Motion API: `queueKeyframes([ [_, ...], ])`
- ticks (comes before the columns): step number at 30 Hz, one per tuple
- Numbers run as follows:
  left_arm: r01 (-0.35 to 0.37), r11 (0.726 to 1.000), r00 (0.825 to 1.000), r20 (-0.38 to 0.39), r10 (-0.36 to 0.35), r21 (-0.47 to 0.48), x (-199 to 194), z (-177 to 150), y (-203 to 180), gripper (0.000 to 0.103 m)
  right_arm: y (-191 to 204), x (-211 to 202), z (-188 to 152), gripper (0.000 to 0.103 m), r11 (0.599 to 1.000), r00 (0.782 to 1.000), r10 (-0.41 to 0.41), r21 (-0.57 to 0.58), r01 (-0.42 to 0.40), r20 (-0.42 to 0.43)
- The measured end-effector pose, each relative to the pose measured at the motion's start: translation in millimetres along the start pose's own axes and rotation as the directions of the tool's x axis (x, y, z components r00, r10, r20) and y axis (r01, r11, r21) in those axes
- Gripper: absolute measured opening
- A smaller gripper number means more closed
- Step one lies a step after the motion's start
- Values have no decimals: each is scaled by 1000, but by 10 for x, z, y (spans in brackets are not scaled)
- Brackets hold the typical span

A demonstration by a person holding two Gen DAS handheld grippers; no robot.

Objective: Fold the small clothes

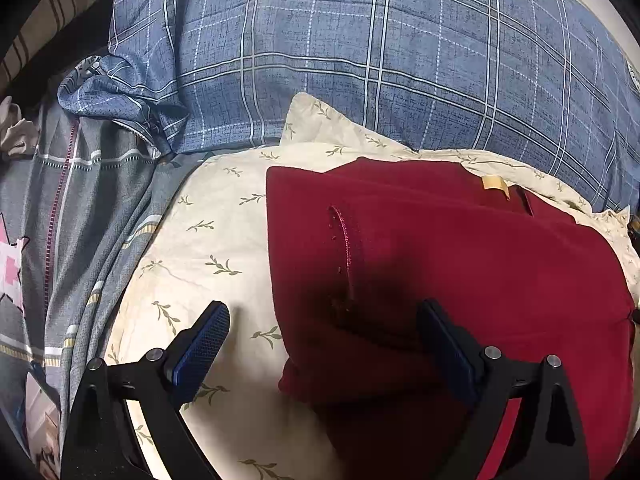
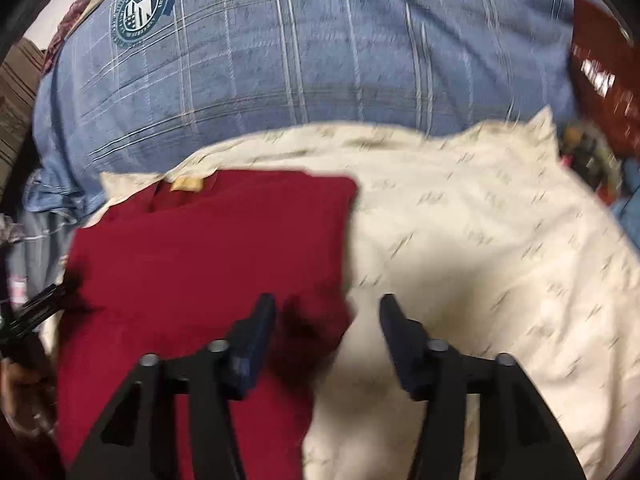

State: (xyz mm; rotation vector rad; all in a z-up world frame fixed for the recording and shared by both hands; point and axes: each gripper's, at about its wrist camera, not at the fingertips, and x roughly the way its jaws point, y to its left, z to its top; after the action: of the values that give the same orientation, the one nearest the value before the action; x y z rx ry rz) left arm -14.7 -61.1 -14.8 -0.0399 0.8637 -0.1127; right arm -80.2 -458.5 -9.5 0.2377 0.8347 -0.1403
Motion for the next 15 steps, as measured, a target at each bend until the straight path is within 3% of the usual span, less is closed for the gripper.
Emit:
queueKeyframes([
  [4,0,1000,1000,0,0,-3,6,-4,-2,95,-6,179,-113,58,1000,1000,-14,24,14,-22],
  [5,1,1000,1000,0,-1,-3,4,-4,-1,95,14,202,-121,54,999,1000,-13,29,13,-11],
  [6,3,1000,1000,-1,-3,-4,5,-5,2,95,30,221,-118,35,1000,1000,-12,16,12,3],
  [9,6,1000,1000,-3,-6,-6,5,2,5,95,156,161,-102,14,997,999,-47,-65,49,27],
  [12,-1,1000,1000,-1,1,1,3,2,-12,95,155,101,-102,12,987,990,-122,-99,128,66],
  [15,4,1000,1000,1,-4,2,-23,-11,-6,95,41,221,-114,12,994,995,-96,-54,97,23],
])
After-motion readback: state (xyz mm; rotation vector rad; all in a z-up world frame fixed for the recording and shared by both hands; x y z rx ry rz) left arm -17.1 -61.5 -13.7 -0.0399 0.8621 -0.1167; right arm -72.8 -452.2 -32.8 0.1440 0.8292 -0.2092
